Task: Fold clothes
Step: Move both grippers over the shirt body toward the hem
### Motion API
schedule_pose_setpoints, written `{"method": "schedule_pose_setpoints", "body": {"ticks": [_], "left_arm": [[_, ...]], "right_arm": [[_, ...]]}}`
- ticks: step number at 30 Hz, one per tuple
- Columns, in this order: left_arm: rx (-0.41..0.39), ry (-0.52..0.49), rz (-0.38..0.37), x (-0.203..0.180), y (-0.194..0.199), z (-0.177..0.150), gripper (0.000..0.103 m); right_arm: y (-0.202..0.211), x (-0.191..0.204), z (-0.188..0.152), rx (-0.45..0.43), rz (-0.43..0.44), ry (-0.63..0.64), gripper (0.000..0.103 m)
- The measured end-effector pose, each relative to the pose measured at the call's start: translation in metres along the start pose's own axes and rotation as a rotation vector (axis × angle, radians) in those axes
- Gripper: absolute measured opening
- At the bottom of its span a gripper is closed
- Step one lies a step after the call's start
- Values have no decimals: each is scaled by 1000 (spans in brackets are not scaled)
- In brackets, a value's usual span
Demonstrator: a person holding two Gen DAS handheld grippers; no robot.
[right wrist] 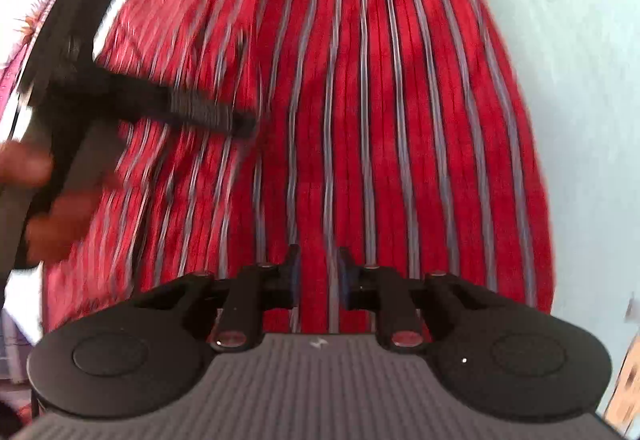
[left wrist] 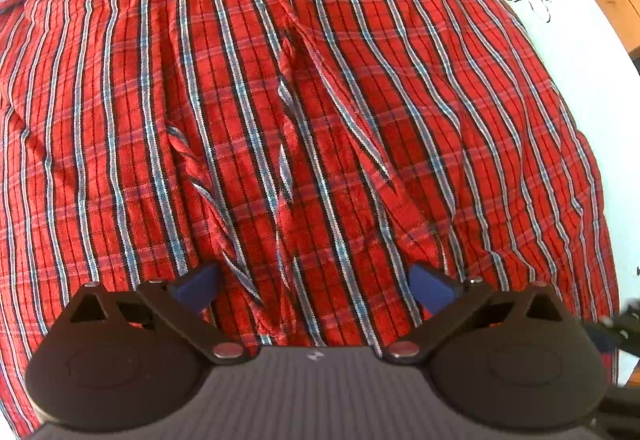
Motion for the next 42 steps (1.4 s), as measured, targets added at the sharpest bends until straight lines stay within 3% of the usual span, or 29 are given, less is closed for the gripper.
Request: {"method": "schedule_pose_setpoints", "body": {"ticks": [5, 8, 11, 14, 19, 22, 24, 26, 31, 36, 40, 42], "left_arm": [[10, -5, -1, 4, 0, 0, 103], [23, -3, -14, 6, 0, 4, 103], [27, 2, -16, 10, 0, 4, 103], [26, -4, -9, 12, 0, 3, 103], [30, -10, -5, 10, -1, 2, 103], [31, -8, 7, 13, -2, 4, 103], [31, -7, 14, 12, -1, 4, 103], [33, -5, 17, 13, -1, 4, 103], [35, 1, 1, 12, 4, 7, 103], [51, 42, -32, 25, 14, -1, 102], [55, 54, -53, 38, 28, -14, 96], [41, 57, -56, 46, 39, -22, 95]], "right_arm": [[6, 2, -26, 59, -17, 1, 23], [20, 7, -25, 110, 4, -31, 23], [32, 16, 12, -1, -4, 46, 26], [21, 12, 9, -17, -15, 28, 34], [15, 2, -51, 116, -37, -34, 33], [33, 21, -38, 35, 9, 6, 34], [31, 37, -33, 13, 40, 90, 44], [13, 38, -47, 69, 38, 111, 53], [7, 35, -71, 132, 36, 94, 53], [20, 53, -44, 31, 92, 125, 55], [-4, 43, -68, 125, 50, 138, 59], [-2, 45, -66, 131, 66, 121, 60]]}}
Point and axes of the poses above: each gripper's, at about its wrist camera, not at the fingertips, and y roughly against the way its jaws point, x to its left, z to its top, the point moved 9 cm from there along -y, roughly the way its jaws point, and after that the axes turned 1 degree about z, right-handed, at the moved point
